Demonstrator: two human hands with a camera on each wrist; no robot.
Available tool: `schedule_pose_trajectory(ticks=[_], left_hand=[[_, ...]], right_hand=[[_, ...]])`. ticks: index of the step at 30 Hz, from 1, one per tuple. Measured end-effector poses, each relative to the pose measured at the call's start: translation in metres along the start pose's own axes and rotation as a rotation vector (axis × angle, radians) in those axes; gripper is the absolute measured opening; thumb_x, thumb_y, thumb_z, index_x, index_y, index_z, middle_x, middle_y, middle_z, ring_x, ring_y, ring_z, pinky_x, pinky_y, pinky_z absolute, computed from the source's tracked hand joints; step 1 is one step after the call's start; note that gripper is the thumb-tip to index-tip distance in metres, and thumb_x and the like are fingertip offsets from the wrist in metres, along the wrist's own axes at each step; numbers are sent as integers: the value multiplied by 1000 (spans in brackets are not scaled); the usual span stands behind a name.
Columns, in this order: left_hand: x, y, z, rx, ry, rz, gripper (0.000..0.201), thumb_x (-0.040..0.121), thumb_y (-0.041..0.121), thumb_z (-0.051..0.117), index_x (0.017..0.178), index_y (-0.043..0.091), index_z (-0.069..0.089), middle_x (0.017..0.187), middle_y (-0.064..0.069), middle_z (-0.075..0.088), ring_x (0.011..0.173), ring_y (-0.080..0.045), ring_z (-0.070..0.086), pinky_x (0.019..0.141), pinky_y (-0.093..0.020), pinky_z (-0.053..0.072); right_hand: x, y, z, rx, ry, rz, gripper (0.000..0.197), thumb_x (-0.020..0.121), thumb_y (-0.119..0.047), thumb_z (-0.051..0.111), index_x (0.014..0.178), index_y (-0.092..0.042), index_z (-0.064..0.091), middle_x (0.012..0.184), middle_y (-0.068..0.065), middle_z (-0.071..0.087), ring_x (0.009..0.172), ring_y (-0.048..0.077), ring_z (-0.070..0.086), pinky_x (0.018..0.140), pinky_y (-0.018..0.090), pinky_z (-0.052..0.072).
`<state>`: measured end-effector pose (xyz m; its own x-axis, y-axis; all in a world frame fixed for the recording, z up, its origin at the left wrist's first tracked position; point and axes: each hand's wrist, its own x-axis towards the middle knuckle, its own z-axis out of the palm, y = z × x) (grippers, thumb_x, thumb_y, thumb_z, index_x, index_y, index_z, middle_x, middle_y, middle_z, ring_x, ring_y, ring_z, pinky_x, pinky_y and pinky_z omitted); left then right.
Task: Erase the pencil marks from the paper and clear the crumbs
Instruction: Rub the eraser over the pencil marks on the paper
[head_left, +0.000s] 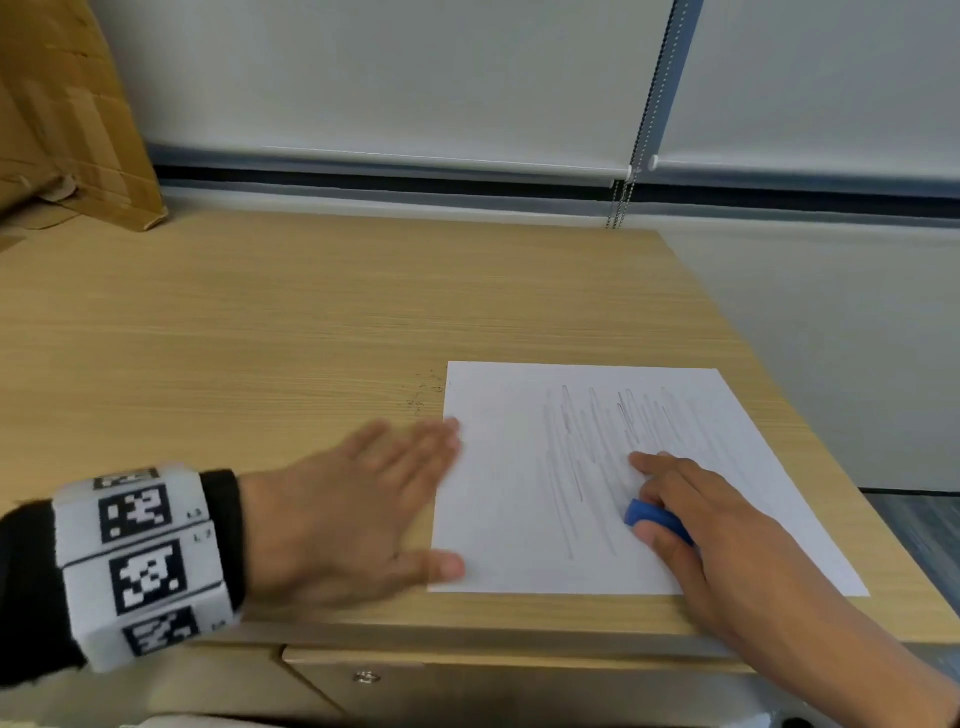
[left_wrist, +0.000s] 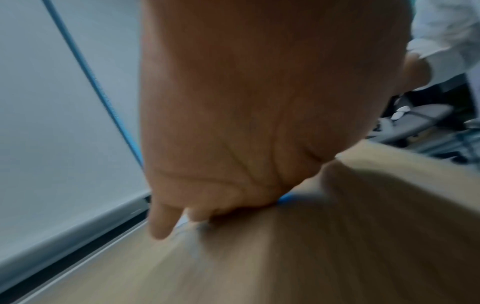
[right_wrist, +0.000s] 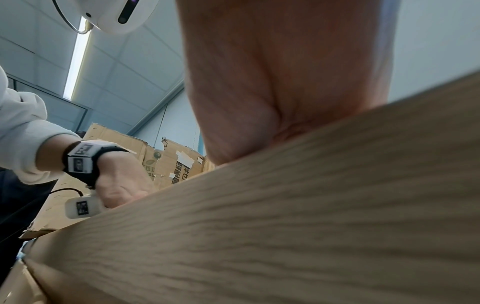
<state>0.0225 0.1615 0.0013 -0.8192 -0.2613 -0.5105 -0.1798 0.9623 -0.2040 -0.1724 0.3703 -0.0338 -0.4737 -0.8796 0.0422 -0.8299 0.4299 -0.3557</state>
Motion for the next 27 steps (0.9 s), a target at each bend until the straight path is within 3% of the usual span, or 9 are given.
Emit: schedule_pose_trajectory(ticks=[2, 6, 7, 11, 13, 19, 23, 25, 27], left_hand=[[0, -6, -1, -1, 12, -63, 100, 69, 80, -15, 138, 13, -39, 147, -7, -44, 135, -20, -41, 117, -40, -15], [-10, 17, 2, 68, 21, 258, 90, 80, 79, -5, 140, 21, -40, 145, 0, -48, 134, -13, -44, 112, -42, -24], [-11, 17, 3, 51, -3, 231, 90, 80, 79, -5, 139, 21, -41, 145, 1, -48, 133, -12, -45, 111, -40, -25], [0, -13, -4, 15, -97, -134, 100, 67, 78, -17, 140, 13, -36, 149, -4, -39, 137, -17, -37, 117, -41, -16], [8, -22, -19, -24, -118, -172, 103, 69, 78, -9, 144, 10, -31, 153, -4, -34, 142, -17, -29, 120, -41, -8], [48, -17, -64, -237, 78, -6, 97, 88, 71, 34, 155, 14, -6, 160, 1, -20, 148, -14, 3, 118, -28, 15], [76, -17, -71, -236, 122, 23, 100, 80, 72, 54, 154, 15, 17, 162, -2, 7, 143, -20, 21, 113, -38, 30], [83, -19, -70, -200, 134, 26, 99, 77, 74, 56, 150, 15, 27, 154, -4, 25, 136, -21, 28, 106, -43, 38], [86, -21, -71, -183, 143, 17, 100, 73, 76, 58, 148, 16, 30, 148, -1, 29, 130, -20, 31, 102, -44, 42]], right_hand=[[0, 0, 0, -17, -9, 8, 9, 92, -38, 49, 98, -39, 43, 139, -19, 44, 124, 7, 46, 91, 18, 36], [0, -2, -3, -39, -25, 9, 11, 93, -38, 46, 104, -36, 46, 141, -22, 39, 125, 6, 44, 94, 19, 36], [0, -2, -3, -40, -28, 8, 13, 94, -39, 46, 106, -34, 48, 141, -22, 39, 125, 5, 43, 95, 19, 37], [0, -2, -3, -45, -4, -11, 15, 93, -39, 47, 107, -33, 51, 140, -19, 44, 121, 6, 48, 94, 21, 39], [0, -1, -3, -71, -13, -16, 21, 94, -41, 44, 110, -31, 53, 140, -19, 44, 118, 6, 49, 92, 20, 39], [3, -6, -11, -144, -62, -32, 17, 96, -43, 39, 110, -35, 46, 141, -27, 34, 115, -1, 43, 83, 12, 33], [4, -11, -21, -170, -109, -49, 10, 96, -45, 40, 104, -39, 42, 137, -29, 36, 109, 0, 47, 83, 13, 38], [7, -14, -32, -173, -152, -42, 10, 95, -46, 43, 102, -39, 44, 124, -26, 48, 98, 3, 53, 82, 17, 44], [18, -18, -50, -146, -110, -64, 14, 93, -45, 45, 101, -36, 51, 102, -20, 59, 85, 6, 57, 78, 28, 49]])
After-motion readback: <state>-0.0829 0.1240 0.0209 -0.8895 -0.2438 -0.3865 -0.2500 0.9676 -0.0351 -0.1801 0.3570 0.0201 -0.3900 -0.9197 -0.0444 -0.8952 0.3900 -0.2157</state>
